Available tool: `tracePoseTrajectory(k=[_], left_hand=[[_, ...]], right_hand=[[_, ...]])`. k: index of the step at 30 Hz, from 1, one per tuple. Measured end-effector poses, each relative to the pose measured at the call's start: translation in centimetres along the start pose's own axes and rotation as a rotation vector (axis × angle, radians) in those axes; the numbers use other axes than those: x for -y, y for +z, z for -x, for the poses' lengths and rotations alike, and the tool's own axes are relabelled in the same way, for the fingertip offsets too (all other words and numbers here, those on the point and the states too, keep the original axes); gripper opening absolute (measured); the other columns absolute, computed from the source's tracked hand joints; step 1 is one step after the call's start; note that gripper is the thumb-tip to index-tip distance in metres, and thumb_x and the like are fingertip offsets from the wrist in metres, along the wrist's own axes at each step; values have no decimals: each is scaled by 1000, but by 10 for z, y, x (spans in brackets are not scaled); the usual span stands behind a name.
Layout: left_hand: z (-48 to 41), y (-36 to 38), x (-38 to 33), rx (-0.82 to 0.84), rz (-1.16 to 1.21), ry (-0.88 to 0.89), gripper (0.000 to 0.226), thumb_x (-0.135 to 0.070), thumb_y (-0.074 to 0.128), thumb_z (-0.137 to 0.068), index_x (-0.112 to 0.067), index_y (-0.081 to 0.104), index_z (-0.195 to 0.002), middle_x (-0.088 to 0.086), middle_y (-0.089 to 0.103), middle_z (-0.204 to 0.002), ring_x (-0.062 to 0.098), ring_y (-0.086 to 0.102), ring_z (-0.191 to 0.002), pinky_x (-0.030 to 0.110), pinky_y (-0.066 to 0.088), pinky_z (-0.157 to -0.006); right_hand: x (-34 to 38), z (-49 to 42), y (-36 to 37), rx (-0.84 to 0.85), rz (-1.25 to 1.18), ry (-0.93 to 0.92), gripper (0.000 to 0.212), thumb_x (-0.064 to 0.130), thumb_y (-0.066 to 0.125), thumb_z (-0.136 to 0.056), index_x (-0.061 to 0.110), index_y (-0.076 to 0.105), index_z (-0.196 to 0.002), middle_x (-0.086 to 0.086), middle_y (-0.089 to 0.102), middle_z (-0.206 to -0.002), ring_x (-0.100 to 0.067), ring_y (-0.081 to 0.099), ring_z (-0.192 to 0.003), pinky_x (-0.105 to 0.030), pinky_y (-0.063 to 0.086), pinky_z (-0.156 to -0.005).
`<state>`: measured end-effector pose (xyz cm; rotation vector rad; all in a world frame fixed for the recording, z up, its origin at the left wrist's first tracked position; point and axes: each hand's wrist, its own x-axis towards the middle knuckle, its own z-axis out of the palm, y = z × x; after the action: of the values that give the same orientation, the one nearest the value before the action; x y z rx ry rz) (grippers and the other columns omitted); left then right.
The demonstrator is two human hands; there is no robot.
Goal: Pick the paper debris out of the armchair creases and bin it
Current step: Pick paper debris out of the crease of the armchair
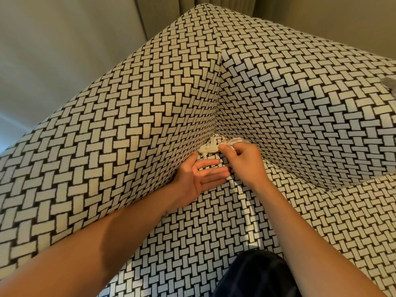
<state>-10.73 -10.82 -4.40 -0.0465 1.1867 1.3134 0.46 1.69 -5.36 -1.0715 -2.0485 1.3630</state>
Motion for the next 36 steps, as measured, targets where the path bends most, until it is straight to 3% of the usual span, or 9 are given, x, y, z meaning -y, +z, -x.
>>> tracePoseTrajectory(k=[4,9,13,18,22,26,29,32,36], left_hand=[[-2,1,1,-27,21,-3,64,-54,30,-105,-2,60,-127,29,72,-111,37,74,-96,46,59,-91],[-6,1,2,-38,15,2,49,-49,44,-104,-12,58,-131,27,73,-110,33,73,-91,44,62,-86],[-4,2,2,-36,2,-2,37,-30,51,-103,-5,59,-129,23,73,-102,29,72,-87,40,62,-84],[-1,5,1,1,3,19,32,-15,47,-105,3,54,-131,30,71,-112,32,74,-93,41,63,-83],[-2,6,2,12,-6,36,28,-9,36,-105,1,51,-126,29,72,-109,31,75,-91,41,63,-82],[-4,7,3,-9,-22,38,31,-11,35,-105,4,58,-119,22,74,-90,29,75,-82,38,63,-78],[-6,8,3,-7,35,21,37,-13,35,-105,9,55,-127,23,73,-90,30,75,-82,37,63,-71],[-6,9,2,10,43,3,37,-15,34,-105,5,56,-126,22,74,-92,29,76,-83,34,63,-69],[-4,9,0,46,26,-3,37,-15,33,-105,-2,56,-131,19,76,-94,28,76,-89,34,63,-76]], right_hand=[[7,9,-10,164,1,28,41,35,65,-98,0,64,-76,-18,57,-69,-16,46,-59,-40,46,-62],[17,13,-14,347,55,87,33,37,62,-99,21,65,-70,11,60,-61,-5,51,-58,-32,48,-66],[26,9,-18,495,95,148,34,36,60,-100,20,61,-70,10,55,-62,-3,47,-53,-27,40,-64],[26,-1,-12,339,-13,132,7,23,62,-100,20,68,-102,8,62,-84,3,65,-64,-20,53,-64],[14,-8,-5,195,26,56,36,15,66,-96,25,58,-129,8,55,-90,5,54,-63,-13,48,-62],[4,-13,8,224,210,-29,47,13,70,-90,25,59,-135,7,58,-116,-14,47,-117,-31,42,-103],[7,-21,12,178,306,-3,53,17,66,-92,19,53,-143,0,54,-139,-19,36,-137,-39,32,-117],[8,-32,16,226,433,42,61,26,59,-99,12,37,-155,-8,45,-154,-26,33,-146,-42,30,-120],[11,-49,24,342,528,172,73,35,62,-96,15,28,-158,-11,55,-145,-32,53,-131,-46,48,-106]])
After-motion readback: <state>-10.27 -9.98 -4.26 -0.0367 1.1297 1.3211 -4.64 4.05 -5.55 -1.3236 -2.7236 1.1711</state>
